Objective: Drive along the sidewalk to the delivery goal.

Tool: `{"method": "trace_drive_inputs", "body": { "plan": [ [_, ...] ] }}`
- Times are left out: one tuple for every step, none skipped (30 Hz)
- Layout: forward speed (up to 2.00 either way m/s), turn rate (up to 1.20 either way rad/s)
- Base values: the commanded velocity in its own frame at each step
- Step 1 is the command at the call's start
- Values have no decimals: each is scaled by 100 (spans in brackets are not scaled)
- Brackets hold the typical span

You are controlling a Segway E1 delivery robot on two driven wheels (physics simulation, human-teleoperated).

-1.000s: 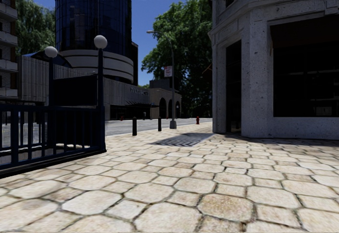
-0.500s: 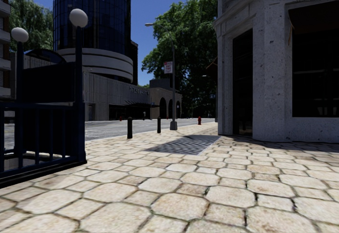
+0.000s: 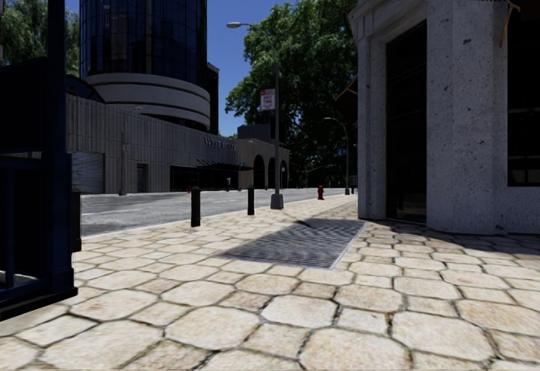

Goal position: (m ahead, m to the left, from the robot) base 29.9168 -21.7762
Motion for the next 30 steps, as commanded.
{"method": "trace_drive_inputs", "body": {
  "plan": [
    [200, 0],
    [200, -33],
    [200, -120],
    [200, -120],
    [200, -84],
    [200, 0],
    [200, 0],
    [200, 0],
    [200, 0],
    [200, 0],
    [200, 0],
    [200, 0],
    [200, 0],
    [200, 0],
    [200, 0],
    [200, 0],
    [200, 0],
    [200, 0],
    [200, 0],
    [200, 0],
    [200, 0],
    [200, 0],
    [200, 0],
    [200, 0],
    [200, 0],
    [200, 0],
    [200, 0],
    [200, 0],
    [200, 0],
    [200, 0]
  ]
}}
